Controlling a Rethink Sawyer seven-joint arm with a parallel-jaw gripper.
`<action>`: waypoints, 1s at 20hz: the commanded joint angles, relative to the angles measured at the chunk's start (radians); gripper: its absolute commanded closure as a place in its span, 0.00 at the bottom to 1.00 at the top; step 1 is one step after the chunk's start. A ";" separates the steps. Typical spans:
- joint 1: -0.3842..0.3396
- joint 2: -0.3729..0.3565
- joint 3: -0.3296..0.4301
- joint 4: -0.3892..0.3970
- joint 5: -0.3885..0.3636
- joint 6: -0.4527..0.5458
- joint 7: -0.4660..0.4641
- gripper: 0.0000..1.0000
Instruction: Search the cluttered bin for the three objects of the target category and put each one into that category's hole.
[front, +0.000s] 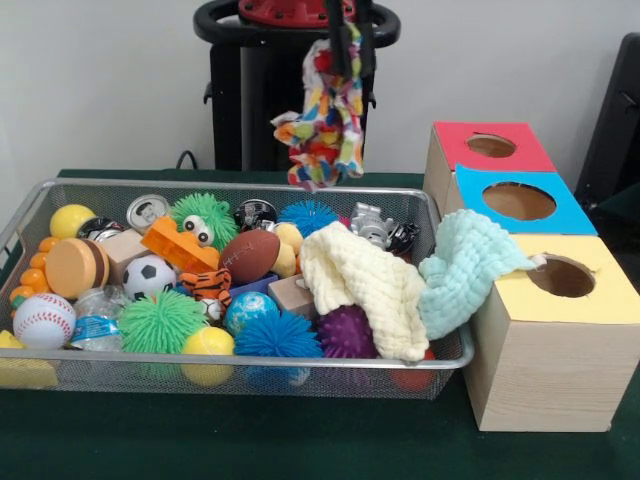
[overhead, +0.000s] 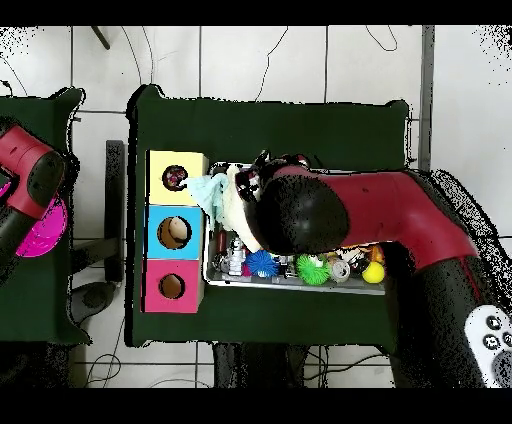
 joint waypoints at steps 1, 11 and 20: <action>0.083 -0.004 -0.116 -0.094 0.014 0.009 0.239 1.00; 0.244 -0.012 -0.239 -0.160 0.029 0.032 0.332 1.00; 0.367 0.037 -0.331 -0.257 0.036 0.042 0.379 1.00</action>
